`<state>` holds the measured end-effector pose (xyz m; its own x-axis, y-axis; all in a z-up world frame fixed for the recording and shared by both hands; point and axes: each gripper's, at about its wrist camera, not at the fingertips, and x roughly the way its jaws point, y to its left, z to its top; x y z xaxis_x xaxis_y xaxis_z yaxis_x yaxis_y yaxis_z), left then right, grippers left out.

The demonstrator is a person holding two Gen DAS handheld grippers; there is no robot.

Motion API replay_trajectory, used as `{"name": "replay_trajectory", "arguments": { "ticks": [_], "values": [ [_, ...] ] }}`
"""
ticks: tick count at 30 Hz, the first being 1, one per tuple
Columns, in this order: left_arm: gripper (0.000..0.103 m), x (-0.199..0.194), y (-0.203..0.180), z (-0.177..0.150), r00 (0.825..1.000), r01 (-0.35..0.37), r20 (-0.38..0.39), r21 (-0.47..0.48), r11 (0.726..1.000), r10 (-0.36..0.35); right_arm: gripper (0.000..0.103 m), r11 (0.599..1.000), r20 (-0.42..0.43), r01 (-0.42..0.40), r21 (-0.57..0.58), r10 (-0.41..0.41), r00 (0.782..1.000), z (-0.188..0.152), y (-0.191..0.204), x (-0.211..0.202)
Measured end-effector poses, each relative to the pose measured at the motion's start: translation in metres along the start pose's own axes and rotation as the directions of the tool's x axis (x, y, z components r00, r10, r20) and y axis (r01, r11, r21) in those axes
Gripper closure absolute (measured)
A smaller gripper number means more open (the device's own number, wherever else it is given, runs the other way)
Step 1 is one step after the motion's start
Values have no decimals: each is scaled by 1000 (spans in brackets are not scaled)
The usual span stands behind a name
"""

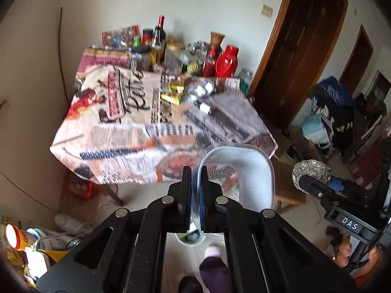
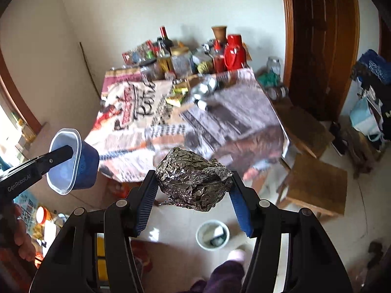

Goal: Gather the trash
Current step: 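Lift the foil ball and clear container and carry them over the bucket, then open both tools to drop the foil ball and container into the bucket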

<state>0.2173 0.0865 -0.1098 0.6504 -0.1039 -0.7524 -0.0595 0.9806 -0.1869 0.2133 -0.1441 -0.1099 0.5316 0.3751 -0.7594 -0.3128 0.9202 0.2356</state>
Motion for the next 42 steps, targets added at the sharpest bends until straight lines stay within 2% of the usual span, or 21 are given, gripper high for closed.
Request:
{"name": "replay_trajectory", "arguments": {
  "ticks": [5, 12, 18, 21, 27, 33, 36, 39, 42],
  "values": [
    [100, 32, -2, -21, 998, -5, -67, -11, 1000, 4, 48, 1000, -70, 3, 0, -3, 998, -14, -13, 26],
    [100, 116, -2, -67, 979, -42, -201, -81, 996, 25, 48, 997, -172, -30, -65, 18, 985, -46, -33, 93],
    [100, 196, 4, -119, 948, -87, -314, -94, 992, 54, 48, 996, -282, -47, -74, 25, 959, -89, -57, 164],
    [100, 236, 15, -149, 930, -95, -365, -123, 988, 44, 48, 997, -332, -54, -62, 31, 943, -112, -67, 199],
    [100, 310, 43, -210, 893, -146, -446, -153, 977, 63, 48, 997, -392, -64, -46, 41, 919, -155, -81, 270],
    [100, 372, 68, -267, 862, -195, -497, -153, 969, 95, 48, 995, -397, -91, -49, 64, 916, -186, -84, 331],
    [100, 390, 76, -288, 849, -206, -520, -165, 964, 93, 48, 993, -403, -107, -47, 79, 912, -201, -84, 358],
    [100, 408, 84, -306, 835, -211, -543, -173, 962, 85, 45, 995, -391, -84, -54, 56, 919, -208, -83, 372],
    [100, 420, 86, -317, 827, -209, -556, -178, 962, 76, 44, 995, -414, -92, -44, 66, 908, -209, -82, 384]
  ]
}}
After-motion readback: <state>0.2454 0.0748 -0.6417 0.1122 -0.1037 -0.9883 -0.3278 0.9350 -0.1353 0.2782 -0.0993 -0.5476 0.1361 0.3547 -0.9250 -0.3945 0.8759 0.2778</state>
